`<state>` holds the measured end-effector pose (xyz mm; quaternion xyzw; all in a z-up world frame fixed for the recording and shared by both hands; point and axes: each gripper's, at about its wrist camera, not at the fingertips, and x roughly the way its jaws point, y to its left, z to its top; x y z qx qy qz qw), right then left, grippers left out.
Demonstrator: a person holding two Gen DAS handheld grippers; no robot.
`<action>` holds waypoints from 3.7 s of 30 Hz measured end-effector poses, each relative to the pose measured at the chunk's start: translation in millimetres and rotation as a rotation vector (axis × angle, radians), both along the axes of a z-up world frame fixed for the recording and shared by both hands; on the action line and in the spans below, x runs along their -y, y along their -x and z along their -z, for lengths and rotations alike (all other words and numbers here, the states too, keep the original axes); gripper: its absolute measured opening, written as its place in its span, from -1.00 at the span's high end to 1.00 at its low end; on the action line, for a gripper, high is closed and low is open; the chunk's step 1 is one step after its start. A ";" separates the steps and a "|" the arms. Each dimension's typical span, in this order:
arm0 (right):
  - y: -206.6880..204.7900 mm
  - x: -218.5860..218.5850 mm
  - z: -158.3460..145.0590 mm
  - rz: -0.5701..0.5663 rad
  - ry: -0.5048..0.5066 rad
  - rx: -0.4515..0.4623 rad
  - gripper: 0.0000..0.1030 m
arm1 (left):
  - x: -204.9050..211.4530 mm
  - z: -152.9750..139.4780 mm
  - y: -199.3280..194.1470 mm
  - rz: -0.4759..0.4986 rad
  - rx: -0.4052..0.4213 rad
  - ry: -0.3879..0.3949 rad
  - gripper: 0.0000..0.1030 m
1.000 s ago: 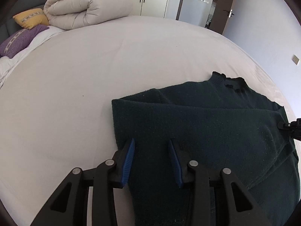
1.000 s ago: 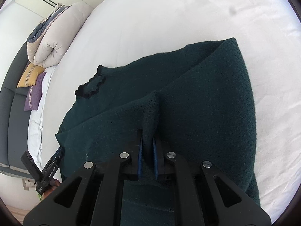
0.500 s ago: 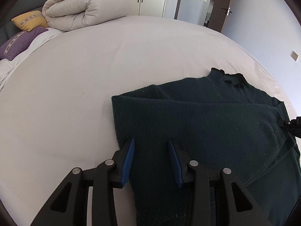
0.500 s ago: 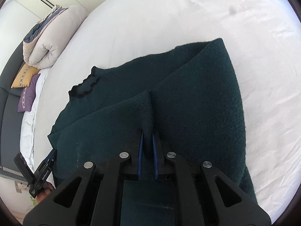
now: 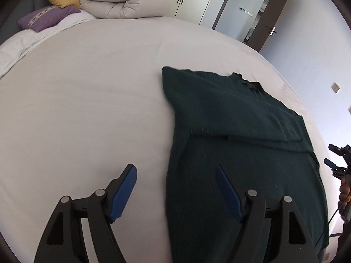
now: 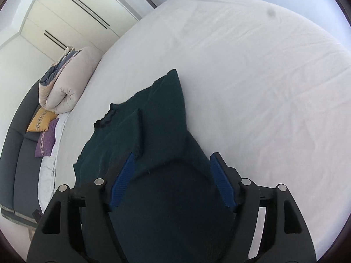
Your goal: Fold small clothes
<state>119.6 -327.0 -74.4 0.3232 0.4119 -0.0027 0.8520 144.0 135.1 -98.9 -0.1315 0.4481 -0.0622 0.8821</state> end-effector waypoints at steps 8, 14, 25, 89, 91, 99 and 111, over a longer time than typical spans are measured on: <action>125.8 7.4 26.4 -0.091 0.043 -0.075 -0.36 | -2.6 14.2 106.8 0.032 -0.098 0.083 -0.48; 190.0 3.3 45.9 -0.138 0.004 -0.077 -0.36 | 2.6 15.7 137.2 0.086 -0.156 0.171 -0.49; 242.5 3.3 49.7 -0.184 -0.145 -0.064 -0.26 | -1.3 21.4 143.7 0.127 -0.296 0.274 -0.32; 237.3 30.0 51.2 -0.161 -0.405 -0.072 0.86 | -59.3 6.6 181.6 0.022 -0.221 0.698 0.91; 225.1 24.4 36.9 -0.176 -0.416 -0.049 0.87 | -60.0 -3.7 174.5 0.031 -0.196 0.732 0.91; 127.8 15.5 -27.5 -0.135 -0.425 0.061 0.87 | -69.7 -49.2 101.6 0.022 -0.074 0.803 0.91; -82.6 13.3 -57.3 -0.045 -0.358 0.082 0.87 | -63.0 -58.9 -70.9 -0.047 -0.036 0.814 0.90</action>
